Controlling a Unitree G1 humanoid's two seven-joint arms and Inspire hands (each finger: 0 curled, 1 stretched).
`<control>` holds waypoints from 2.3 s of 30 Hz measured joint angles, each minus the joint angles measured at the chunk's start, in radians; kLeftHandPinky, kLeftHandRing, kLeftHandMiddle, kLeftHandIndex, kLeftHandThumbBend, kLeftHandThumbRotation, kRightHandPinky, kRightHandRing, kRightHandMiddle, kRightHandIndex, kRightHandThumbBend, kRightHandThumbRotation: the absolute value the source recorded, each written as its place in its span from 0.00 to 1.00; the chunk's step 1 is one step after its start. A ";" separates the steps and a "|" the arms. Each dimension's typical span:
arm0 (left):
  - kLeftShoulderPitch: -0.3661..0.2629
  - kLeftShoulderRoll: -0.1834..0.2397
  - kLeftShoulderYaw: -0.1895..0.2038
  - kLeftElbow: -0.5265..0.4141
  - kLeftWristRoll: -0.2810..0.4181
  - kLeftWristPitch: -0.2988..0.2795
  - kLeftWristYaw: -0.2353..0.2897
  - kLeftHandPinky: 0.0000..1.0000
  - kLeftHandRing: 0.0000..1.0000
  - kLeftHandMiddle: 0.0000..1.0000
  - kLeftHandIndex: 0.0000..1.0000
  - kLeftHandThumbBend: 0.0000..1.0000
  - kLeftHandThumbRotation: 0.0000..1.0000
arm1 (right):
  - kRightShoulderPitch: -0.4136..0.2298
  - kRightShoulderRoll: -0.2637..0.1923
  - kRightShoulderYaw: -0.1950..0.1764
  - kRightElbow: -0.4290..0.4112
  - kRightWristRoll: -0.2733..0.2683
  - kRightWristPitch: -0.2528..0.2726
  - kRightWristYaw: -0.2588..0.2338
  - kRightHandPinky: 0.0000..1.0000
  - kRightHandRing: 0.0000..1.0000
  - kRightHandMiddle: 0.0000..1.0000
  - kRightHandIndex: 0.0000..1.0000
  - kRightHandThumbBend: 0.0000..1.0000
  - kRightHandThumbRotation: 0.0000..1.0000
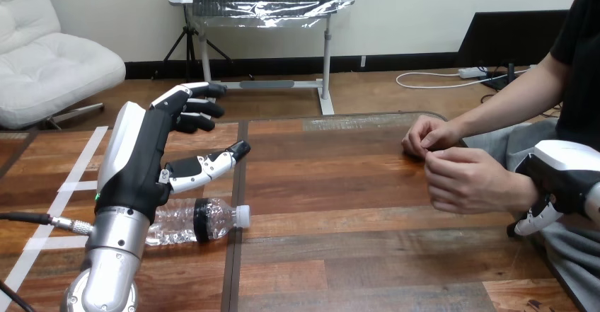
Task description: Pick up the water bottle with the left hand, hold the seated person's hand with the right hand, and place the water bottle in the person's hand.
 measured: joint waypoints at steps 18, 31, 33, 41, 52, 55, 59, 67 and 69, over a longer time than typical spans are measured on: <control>0.002 0.104 -0.024 -0.038 0.027 0.123 -0.166 0.76 0.78 0.79 0.79 0.77 0.19 | 0.069 -0.025 -0.023 -0.170 -0.001 0.124 0.098 0.77 0.89 0.92 0.90 0.79 0.07; 0.009 0.101 -0.026 -0.038 0.006 0.099 -0.151 0.76 0.78 0.78 0.79 0.76 0.21 | 0.145 -0.047 -0.065 -0.343 0.009 0.207 0.188 0.91 0.99 0.99 0.96 0.79 0.05; 0.009 0.100 -0.027 -0.038 0.006 0.093 -0.146 0.76 0.77 0.78 0.79 0.76 0.22 | 0.153 -0.047 -0.070 -0.363 0.010 0.218 0.199 0.92 0.99 0.99 0.96 0.79 0.05; 0.007 0.097 -0.029 -0.038 0.005 0.086 -0.136 0.75 0.77 0.77 0.79 0.76 0.23 | 0.170 -0.048 -0.079 -0.405 0.010 0.237 0.225 0.93 0.99 0.99 0.95 0.78 0.03; 0.007 0.097 -0.029 -0.038 0.005 0.086 -0.130 0.76 0.77 0.77 0.79 0.75 0.24 | 0.178 -0.048 -0.079 -0.434 0.007 0.253 0.243 0.94 0.98 0.99 0.95 0.77 0.04; 0.007 0.097 -0.030 -0.038 0.005 0.086 -0.130 0.76 0.77 0.77 0.79 0.75 0.25 | 0.179 -0.048 -0.079 -0.441 0.007 0.256 0.247 0.94 0.98 0.99 0.95 0.77 0.04; 0.007 0.097 -0.030 -0.038 0.006 0.087 -0.130 0.77 0.77 0.77 0.79 0.75 0.26 | 0.180 -0.048 -0.079 -0.446 0.007 0.256 0.248 0.93 0.97 0.98 0.94 0.77 0.03; 0.007 0.097 -0.030 -0.038 0.002 0.087 -0.130 0.78 0.77 0.76 0.78 0.75 0.25 | 0.187 -0.047 -0.079 -0.448 0.007 0.245 0.245 0.91 0.96 0.97 0.93 0.77 0.01; 0.007 0.097 -0.030 -0.038 0.000 0.087 -0.131 0.78 0.77 0.76 0.78 0.75 0.25 | 0.189 -0.047 -0.079 -0.448 0.008 0.241 0.240 0.90 0.96 0.97 0.93 0.77 0.00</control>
